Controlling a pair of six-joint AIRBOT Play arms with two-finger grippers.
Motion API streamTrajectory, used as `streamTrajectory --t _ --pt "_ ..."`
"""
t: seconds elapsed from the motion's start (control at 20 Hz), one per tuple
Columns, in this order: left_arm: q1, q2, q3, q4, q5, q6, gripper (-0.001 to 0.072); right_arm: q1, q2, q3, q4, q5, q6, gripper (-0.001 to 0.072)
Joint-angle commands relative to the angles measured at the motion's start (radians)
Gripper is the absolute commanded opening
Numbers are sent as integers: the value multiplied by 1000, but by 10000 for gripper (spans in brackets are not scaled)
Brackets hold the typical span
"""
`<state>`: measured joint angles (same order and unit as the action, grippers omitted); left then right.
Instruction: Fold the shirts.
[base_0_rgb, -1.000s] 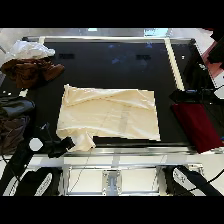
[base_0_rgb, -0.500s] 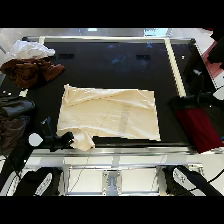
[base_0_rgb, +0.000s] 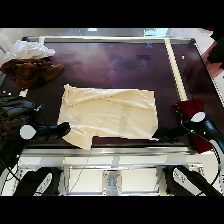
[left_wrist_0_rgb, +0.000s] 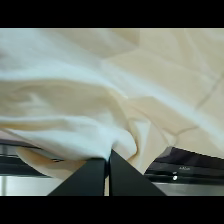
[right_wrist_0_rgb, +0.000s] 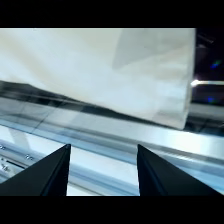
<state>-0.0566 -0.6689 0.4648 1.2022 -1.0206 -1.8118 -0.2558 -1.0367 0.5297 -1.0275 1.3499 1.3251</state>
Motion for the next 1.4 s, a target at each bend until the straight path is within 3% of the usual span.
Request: streamTrajectory --t 0.0,0.5,0.7,1.1,1.15,1.25,1.35 --pt "1 0 10 6 -5 16 8 0 0 -83 63 -29 68 490" --pt "1 0 10 6 -7 30 8 0 0 -88 6 -211 272 485" --pt "1 0 10 6 -6 30 8 0 0 -88 6 -220 309 405" --pt "1 0 10 6 -6 33 8 0 -1 -160 11 -313 355 406" --pt "1 0 10 7 -6 33 9 0 -1 -174 11 -320 354 343" --pt "1 0 10 6 -6 33 9 0 -1 -179 16 -328 330 31" --pt "1 0 10 6 -3 60 8 0 2 -179 80 -328 258 31"
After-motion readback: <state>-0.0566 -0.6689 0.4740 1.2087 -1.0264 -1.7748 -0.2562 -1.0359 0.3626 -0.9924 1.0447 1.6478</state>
